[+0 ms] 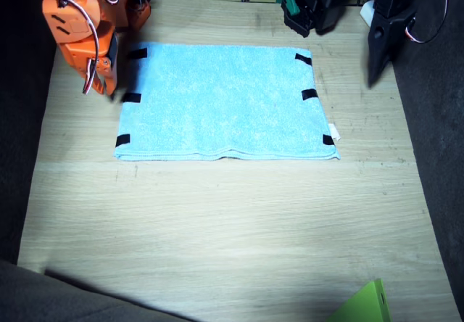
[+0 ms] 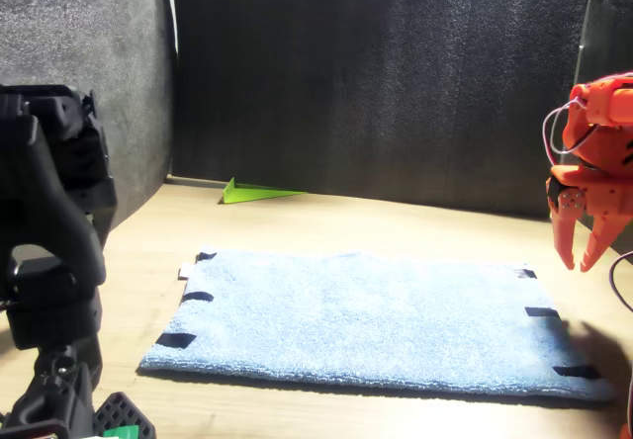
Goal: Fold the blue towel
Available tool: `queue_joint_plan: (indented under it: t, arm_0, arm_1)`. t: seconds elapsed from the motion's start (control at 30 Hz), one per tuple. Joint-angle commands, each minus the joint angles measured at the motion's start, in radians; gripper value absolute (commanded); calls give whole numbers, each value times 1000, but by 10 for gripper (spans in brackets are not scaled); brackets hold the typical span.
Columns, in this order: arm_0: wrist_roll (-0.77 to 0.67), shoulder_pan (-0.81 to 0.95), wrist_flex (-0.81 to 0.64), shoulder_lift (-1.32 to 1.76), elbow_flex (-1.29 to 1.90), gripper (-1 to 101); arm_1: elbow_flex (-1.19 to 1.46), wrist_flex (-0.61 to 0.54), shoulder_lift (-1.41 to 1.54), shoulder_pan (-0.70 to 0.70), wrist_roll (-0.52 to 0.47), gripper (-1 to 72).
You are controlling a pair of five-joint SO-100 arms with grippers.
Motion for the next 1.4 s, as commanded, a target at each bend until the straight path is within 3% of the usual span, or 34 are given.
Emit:
queue_joint_plan:
  t: [0.0, 0.13, 0.37, 0.6, 0.67, 1.37]
  arm_0:
    - [6, -74, 72, 26, -66, 174]
    - [6, -140, 98, 80, -63, 190]
    - [25, -115, 84, 80, -17, 183]
    - [35, -81, 87, 153, 20, 201]
    - [37, -78, 91, 170, 26, 208]
    - [29, -103, 15, 155, 110, 232]
  arm_1:
    - [-67, 61, 15, 78, 43, 130]
    - [-49, 61, -6, 84, 67, 130]
    - [118, -95, -9, -8, 61, 133]
    - [281, -210, 26, -15, 31, 141]
    - [321, -238, 26, 0, 26, 188]
    - [322, -238, 8, 58, 20, 181]
